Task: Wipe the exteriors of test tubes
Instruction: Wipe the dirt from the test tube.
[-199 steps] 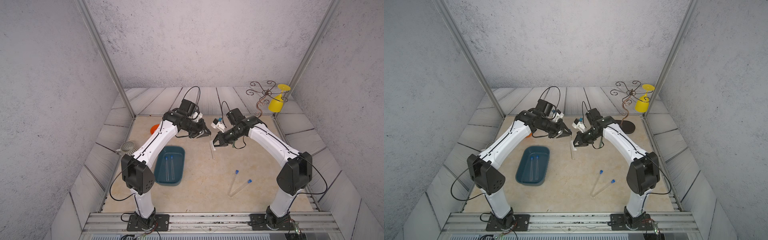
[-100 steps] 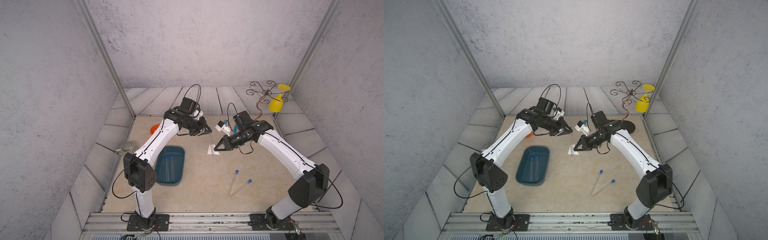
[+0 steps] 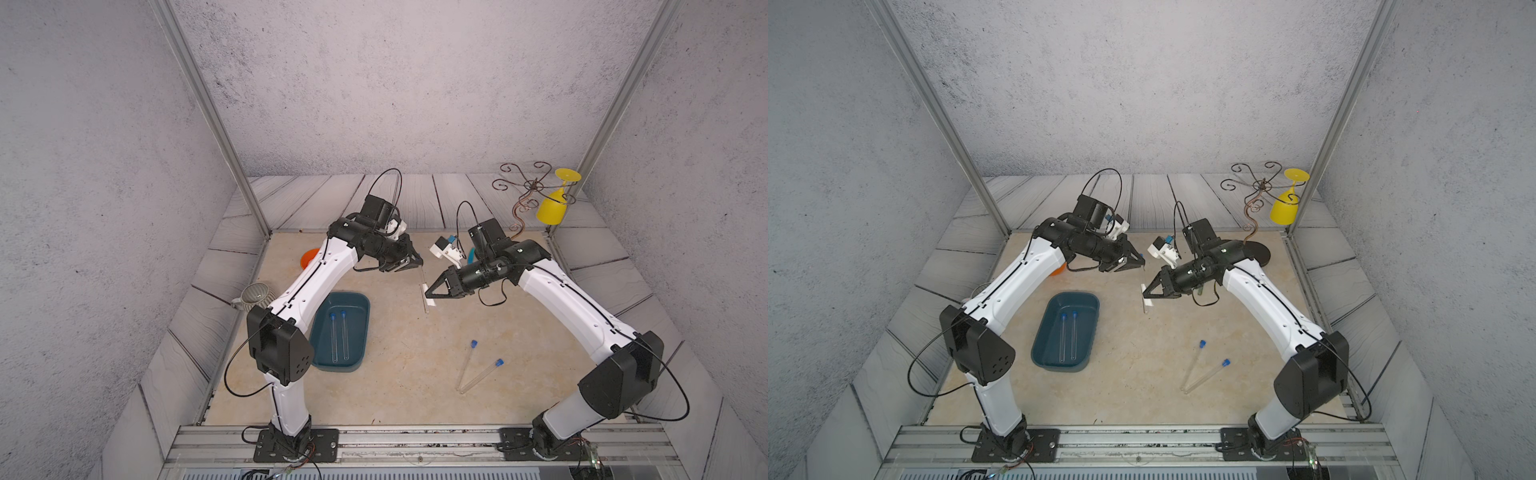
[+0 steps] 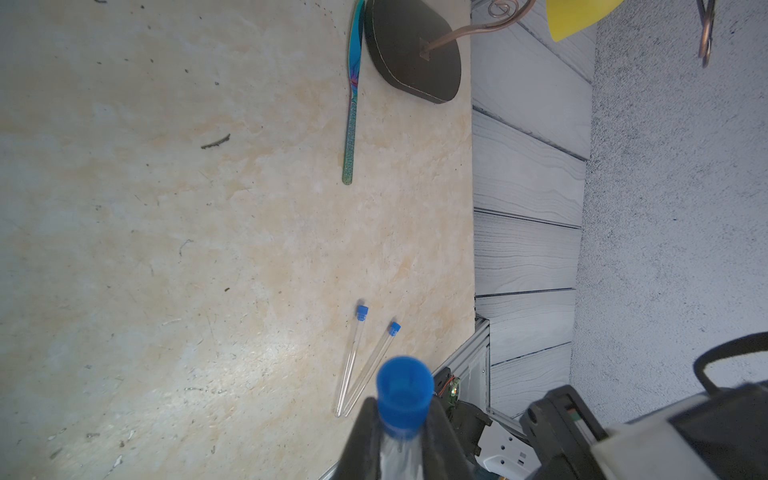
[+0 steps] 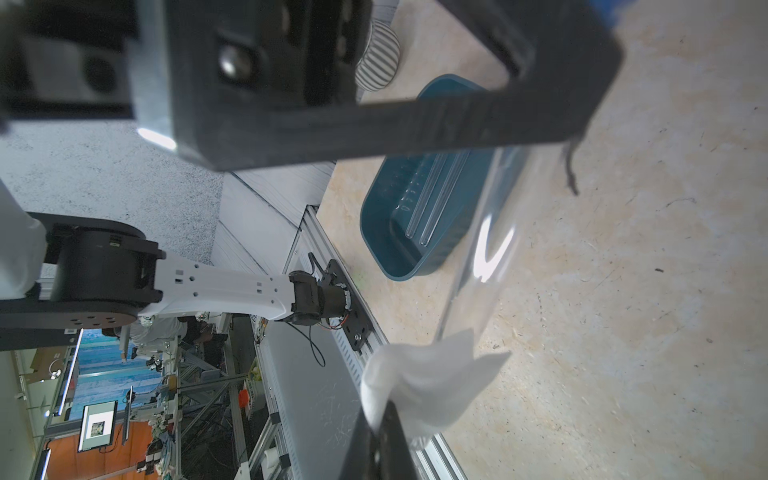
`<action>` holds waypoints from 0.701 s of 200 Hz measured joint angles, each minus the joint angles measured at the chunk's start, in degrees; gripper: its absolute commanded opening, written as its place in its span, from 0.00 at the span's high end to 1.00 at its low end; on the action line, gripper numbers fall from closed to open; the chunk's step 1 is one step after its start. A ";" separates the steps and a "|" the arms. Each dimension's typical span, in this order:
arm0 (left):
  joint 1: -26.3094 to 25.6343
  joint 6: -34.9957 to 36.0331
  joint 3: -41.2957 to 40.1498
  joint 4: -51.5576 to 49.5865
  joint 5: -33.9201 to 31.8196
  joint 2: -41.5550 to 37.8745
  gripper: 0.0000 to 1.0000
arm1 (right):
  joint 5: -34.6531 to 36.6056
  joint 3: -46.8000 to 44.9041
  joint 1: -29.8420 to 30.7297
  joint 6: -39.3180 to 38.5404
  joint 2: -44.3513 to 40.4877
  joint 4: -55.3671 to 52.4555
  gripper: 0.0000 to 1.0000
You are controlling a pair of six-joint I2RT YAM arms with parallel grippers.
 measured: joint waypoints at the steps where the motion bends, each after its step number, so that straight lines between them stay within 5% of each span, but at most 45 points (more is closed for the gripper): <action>1: 0.00 0.00 0.00 0.02 0.00 0.00 0.88 | -0.02 0.04 -0.02 0.02 0.00 0.04 0.97; 140: 0.87 0.52 -0.11 -0.81 -1.07 -0.15 0.88 | 3.28 2.64 -2.05 0.28 6.23 2.14 0.97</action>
